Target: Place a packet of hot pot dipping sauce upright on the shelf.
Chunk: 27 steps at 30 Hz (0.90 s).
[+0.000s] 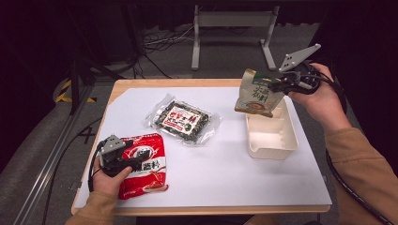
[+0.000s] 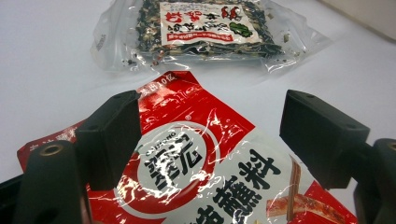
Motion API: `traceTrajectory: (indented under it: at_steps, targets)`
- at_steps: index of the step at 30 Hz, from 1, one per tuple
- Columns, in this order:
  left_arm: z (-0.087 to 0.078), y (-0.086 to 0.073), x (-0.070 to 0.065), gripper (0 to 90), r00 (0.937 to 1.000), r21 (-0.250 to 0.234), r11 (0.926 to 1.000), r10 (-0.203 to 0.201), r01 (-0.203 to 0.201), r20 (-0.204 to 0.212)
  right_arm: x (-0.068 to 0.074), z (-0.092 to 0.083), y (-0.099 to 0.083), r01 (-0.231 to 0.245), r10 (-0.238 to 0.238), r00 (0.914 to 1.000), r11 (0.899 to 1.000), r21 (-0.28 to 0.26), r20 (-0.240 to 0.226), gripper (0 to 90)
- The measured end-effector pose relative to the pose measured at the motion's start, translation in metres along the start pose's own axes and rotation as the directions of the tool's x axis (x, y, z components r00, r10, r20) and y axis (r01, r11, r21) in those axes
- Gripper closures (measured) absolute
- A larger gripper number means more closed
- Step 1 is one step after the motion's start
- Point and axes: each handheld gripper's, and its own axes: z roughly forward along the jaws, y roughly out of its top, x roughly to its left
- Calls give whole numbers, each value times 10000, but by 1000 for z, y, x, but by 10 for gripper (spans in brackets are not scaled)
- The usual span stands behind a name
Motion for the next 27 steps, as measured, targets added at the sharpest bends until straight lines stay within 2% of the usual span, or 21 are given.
traceTrajectory:
  at_steps: [2, 15, 27]
  targets:
    - [-2, -1, 1, 211, 10000, 4, 10000, -78, 78, -33, -8, 0, -2, 67, -65, 9999, 9999, -126, 129, 893]
    - [-3, -4, 2, 211, 9999, 42, 9999, -159, 159, -20, -33, 10, -15, -165, 175, 9994, 9993, -350, 288, 892]
    - [0, -3, 3, 211, 10000, 156, 9998, -93, 93, -11, -53, 21, -26, 306, -291, 9974, 9993, -222, 655, 892]
